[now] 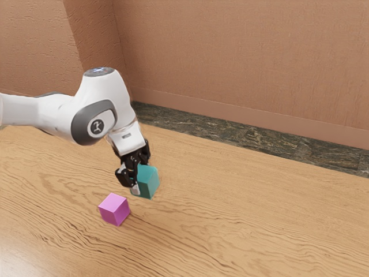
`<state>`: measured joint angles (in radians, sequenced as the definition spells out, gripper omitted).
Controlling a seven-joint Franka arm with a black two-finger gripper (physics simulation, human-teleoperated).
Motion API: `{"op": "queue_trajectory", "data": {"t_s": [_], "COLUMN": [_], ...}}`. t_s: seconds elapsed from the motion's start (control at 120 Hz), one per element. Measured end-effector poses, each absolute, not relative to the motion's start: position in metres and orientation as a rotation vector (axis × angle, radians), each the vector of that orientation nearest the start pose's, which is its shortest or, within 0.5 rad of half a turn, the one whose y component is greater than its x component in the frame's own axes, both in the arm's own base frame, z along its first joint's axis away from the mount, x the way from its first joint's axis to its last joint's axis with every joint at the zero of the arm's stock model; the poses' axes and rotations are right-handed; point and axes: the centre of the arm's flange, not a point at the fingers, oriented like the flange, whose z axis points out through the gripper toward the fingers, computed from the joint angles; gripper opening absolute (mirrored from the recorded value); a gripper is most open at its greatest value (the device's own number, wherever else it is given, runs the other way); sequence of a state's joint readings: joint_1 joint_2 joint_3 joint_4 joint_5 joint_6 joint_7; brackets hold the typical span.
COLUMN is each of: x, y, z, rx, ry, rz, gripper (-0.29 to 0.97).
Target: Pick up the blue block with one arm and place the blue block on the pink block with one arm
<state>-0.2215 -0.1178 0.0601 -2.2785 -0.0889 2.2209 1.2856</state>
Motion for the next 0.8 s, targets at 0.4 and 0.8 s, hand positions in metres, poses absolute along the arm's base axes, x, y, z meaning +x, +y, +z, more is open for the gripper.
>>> {"op": "queue_trajectory", "data": {"t_s": [0.4,0.8], "x": [0.469,0.474], "y": [0.014,0.036], "z": [0.402,0.38], "rx": [-2.494,-2.423], "ry": [2.035,2.097], "rz": [0.079,0.188], "gripper": [0.38,0.38]}}
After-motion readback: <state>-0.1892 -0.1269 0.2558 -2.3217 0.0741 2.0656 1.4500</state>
